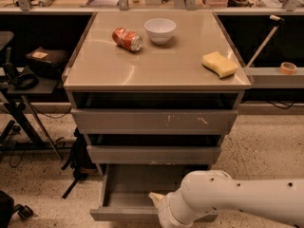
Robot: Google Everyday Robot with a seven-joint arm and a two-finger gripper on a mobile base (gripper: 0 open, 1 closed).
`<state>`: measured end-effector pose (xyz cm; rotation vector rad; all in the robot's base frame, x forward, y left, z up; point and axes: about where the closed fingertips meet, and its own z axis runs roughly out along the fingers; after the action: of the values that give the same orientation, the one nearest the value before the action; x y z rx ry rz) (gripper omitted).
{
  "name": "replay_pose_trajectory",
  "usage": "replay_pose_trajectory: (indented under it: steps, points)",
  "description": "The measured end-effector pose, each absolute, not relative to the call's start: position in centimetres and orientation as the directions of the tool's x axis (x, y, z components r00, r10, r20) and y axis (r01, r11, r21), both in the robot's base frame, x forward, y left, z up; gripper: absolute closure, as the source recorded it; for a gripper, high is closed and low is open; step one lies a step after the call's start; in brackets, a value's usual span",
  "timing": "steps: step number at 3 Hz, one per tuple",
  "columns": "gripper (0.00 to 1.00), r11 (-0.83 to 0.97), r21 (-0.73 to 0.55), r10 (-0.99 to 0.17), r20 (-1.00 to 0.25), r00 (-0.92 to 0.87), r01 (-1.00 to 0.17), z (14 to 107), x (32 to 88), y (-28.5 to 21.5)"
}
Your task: Close bottom drawer
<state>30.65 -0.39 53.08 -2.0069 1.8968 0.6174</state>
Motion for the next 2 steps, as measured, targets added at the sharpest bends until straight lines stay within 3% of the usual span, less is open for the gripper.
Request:
replay_pose_trajectory:
  steps: [2]
  points:
    - [0.00, 0.261, -0.141, -0.794, -0.594, -0.129, -0.955, 46.3, 38.8, -12.5]
